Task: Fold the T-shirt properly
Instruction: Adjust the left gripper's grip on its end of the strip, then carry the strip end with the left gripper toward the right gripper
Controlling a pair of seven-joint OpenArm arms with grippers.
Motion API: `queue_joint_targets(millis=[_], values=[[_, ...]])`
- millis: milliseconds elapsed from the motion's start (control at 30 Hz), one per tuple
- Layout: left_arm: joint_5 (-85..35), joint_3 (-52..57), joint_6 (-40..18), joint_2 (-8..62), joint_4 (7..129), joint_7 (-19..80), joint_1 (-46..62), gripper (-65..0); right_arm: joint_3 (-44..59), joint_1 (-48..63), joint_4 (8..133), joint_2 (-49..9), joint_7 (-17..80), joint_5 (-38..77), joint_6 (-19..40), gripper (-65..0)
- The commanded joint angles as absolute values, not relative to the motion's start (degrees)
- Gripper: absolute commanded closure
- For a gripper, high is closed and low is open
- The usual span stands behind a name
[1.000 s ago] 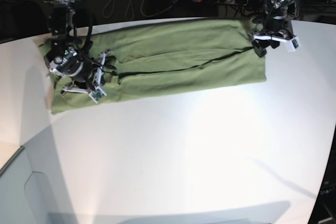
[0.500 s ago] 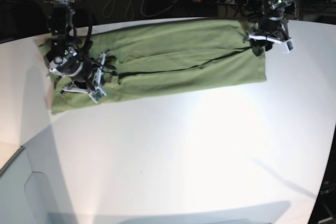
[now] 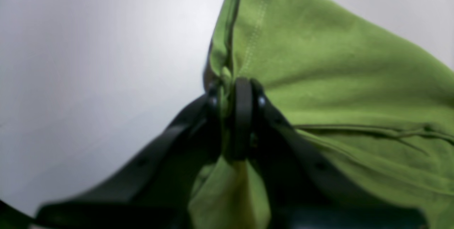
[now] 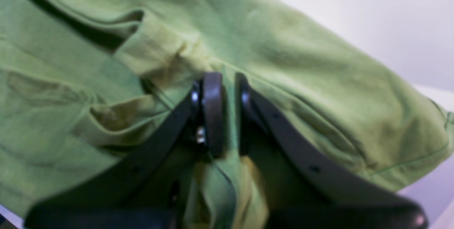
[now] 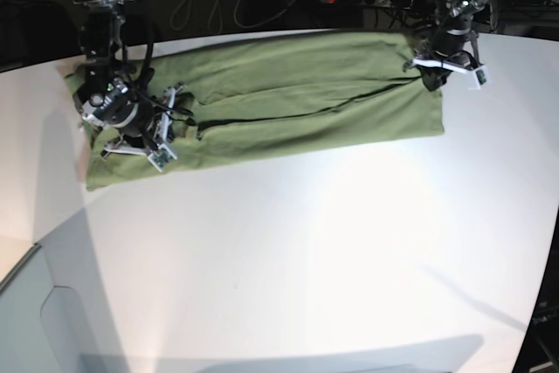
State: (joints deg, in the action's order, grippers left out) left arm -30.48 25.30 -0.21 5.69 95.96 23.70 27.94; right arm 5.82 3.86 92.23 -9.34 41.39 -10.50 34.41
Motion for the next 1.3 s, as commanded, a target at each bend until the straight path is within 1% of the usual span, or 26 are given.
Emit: queue_joint_targets(millis=[0,233,400,600,833,967,1267], values=[[-30.46,25.63,-0.13,6.11,97.80,22.55,27.65,0.0,6.11,3.30,93.05,-9.80,40.40,-10.15,34.68,-3.9],[-30.37,24.75,-0.13,5.58,107.21,22.81,27.47,0.0,6.11,4.09,93.05,-9.71,40.40,-10.15,34.68,-3.9],[-30.29,19.12,-0.04,4.97,110.90,22.90,27.38,0.0,6.11,4.09,93.14,-9.71,40.40,-10.15,34.68,-3.9],[-29.93,9.10,0.13,5.23,110.90,22.64,27.38,0.0,6.11,4.09,93.14,-9.71,40.40,-10.15,34.68,-3.9],[-20.79,-4.88,0.31,4.79,110.20,22.55,24.84,0.0,6.11,4.09,93.14,-9.71,40.48,-10.15,34.68,-3.9],[-19.74,-10.42,0.48,4.79,110.20,22.55,21.93,0.0,6.11,4.09,93.14,-9.71,40.48,-10.24,34.68,-3.9],[-19.74,-21.76,0.48,4.79,101.58,22.64,13.58,0.0,6.11,4.09,93.14,-9.71,40.48,-10.24,34.68,-3.9]])
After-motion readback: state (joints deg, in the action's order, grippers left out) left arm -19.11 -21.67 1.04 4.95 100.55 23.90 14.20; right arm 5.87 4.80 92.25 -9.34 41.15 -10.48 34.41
